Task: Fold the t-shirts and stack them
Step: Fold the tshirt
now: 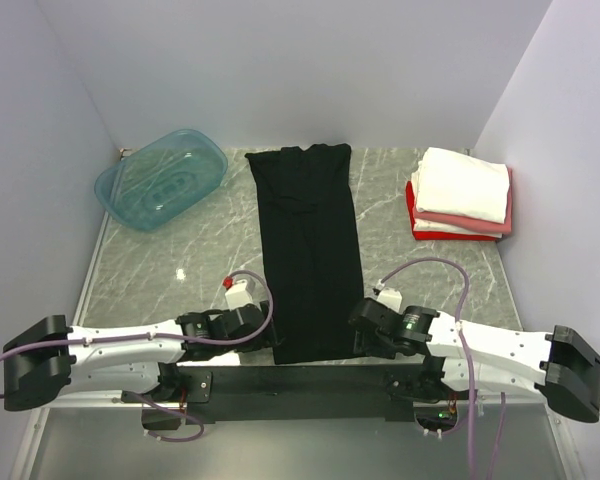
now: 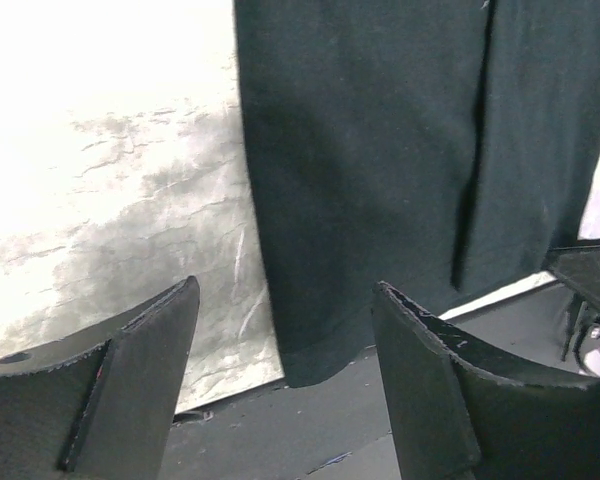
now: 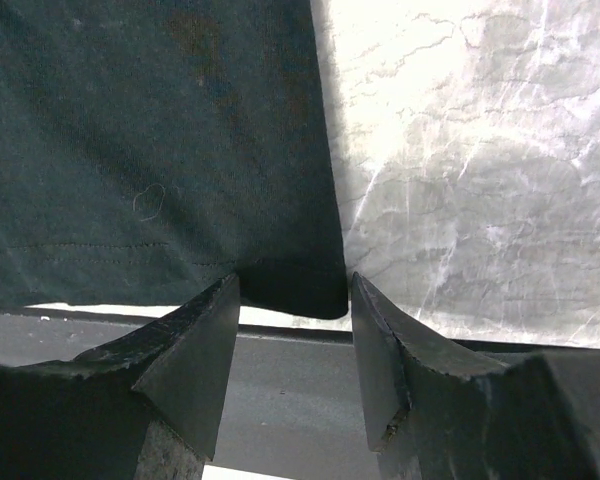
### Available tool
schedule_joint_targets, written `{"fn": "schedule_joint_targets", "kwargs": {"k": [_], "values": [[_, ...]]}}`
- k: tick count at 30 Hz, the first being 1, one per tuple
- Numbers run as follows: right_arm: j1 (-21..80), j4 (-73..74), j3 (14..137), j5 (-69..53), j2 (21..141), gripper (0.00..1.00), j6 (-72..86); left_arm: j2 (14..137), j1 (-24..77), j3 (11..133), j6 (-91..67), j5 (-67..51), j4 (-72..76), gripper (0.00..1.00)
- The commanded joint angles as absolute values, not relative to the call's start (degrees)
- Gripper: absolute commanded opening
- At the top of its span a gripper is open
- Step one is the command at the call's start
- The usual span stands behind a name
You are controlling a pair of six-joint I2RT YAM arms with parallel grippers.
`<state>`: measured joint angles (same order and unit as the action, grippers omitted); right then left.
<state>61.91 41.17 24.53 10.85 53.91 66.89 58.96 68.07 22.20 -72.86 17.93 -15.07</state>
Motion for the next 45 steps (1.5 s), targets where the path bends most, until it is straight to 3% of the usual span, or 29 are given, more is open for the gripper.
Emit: {"fn": "schedule_joint_targets", "kwargs": {"k": [1,11,25,28,32,34,35,38,39,41,45], "values": [[62.93,43.51,25.05,11.42,55.46,0.56,69.43,59.59,68.64,20.39,-74.53,17.67,-13.19,0.76],[63.37,43.16,25.58,11.86,57.3,0.56,69.7,65.65,72.06,22.67,-77.95,18.28,-17.13,0.57],[63.9,42.19,25.58,11.69,58.01,0.56,70.14,68.37,79.1,24.61,-85.34,20.48,-25.05,0.52],[63.98,42.54,25.84,11.95,57.66,0.56,70.22,70.74,79.28,25.13,-84.73,19.69,-23.64,0.44],[63.99,42.1,25.58,11.95,57.83,0.55,70.23,74.35,79.98,26.37,-85.08,20.21,-23.82,0.2],[63.99,41.57,25.31,11.78,58.35,0.52,70.05,75.14,79.98,26.63,-84.9,20.04,-23.56,0.11],[64.07,41.57,25.31,11.78,58.53,0.49,69.96,75.32,80.15,26.72,-84.99,19.95,-23.55,0.01],[64.25,41.84,25.84,11.87,59.24,0.3,69.7,75.32,80.68,27.33,-85.08,20.21,-24.95,0.01],[64.34,42.18,26.1,12.21,59.5,0.17,69.61,75.06,80.86,27.51,-85.25,20.39,-25.83,0.01],[64.51,43.94,27.15,12.57,59.94,0.01,69.35,73.57,81.21,27.86,-85.08,20.74,-28.12,0.01],[66.35,49.38,30.23,14.33,60.03,0.0,70.05,68.74,83.49,27.42,-84.38,19.78,-30.23,0.0]]}}
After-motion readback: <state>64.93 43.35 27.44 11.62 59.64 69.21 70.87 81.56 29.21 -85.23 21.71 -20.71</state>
